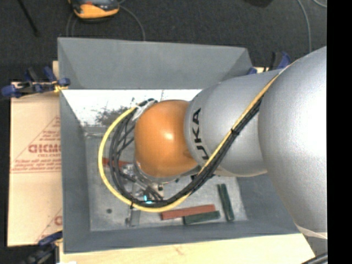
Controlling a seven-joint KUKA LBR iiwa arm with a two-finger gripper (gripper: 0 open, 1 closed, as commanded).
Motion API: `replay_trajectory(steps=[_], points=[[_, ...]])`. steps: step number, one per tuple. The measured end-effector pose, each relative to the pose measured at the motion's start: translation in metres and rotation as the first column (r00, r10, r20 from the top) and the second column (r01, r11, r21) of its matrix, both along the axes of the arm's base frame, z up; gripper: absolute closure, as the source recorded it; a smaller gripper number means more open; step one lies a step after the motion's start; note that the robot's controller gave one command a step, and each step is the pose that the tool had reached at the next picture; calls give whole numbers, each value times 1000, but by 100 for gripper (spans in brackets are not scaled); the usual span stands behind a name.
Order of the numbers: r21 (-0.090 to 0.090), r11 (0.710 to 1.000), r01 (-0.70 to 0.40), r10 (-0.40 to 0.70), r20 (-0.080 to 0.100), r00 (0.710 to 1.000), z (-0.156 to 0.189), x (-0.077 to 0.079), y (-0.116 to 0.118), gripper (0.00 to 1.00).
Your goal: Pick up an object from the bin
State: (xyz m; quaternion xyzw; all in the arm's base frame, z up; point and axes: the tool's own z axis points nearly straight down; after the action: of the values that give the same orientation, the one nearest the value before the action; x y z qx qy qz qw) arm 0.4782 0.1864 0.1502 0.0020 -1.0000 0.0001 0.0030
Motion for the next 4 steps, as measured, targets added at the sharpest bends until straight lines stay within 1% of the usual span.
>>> replay_trajectory(steps=[1,2,3,4], points=[[2,1000,4,-4,8,1000,4,2,-1,0],[2,1000,22,-22,10,1000,-12,57,-19,0],[3,995,99,-99,18,995,-59,68,-19,0],[2,992,122,-122,4,992,-79,88,-18,0]])
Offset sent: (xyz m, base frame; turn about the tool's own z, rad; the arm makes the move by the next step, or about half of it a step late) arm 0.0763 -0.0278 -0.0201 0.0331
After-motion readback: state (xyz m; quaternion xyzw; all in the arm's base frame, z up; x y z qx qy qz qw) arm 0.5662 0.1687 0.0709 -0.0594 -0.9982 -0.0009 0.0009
